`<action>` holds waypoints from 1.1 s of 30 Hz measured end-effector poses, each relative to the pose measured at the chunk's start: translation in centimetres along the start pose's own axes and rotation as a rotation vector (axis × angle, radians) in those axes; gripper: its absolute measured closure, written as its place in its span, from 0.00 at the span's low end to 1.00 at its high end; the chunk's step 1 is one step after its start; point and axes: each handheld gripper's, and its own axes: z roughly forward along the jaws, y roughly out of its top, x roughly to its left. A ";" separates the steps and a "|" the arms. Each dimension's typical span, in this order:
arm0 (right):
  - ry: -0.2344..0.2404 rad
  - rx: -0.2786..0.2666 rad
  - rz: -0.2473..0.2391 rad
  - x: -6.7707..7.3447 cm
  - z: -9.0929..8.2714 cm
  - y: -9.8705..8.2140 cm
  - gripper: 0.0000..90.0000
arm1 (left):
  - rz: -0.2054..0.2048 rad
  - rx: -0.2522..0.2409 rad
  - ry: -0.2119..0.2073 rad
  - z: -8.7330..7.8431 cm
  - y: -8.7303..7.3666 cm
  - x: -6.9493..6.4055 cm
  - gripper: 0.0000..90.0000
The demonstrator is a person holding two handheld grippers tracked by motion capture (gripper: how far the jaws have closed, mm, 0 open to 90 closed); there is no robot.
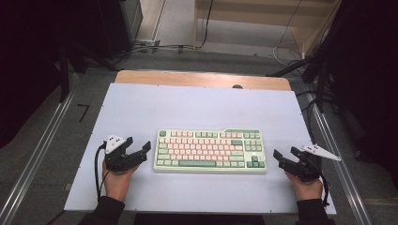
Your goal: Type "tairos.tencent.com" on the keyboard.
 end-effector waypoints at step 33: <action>0.015 0.013 -0.020 0.8 0.4 0.0 0.25 | 0.150 0.044 -0.249 2.8 1.3 -6.1 1.00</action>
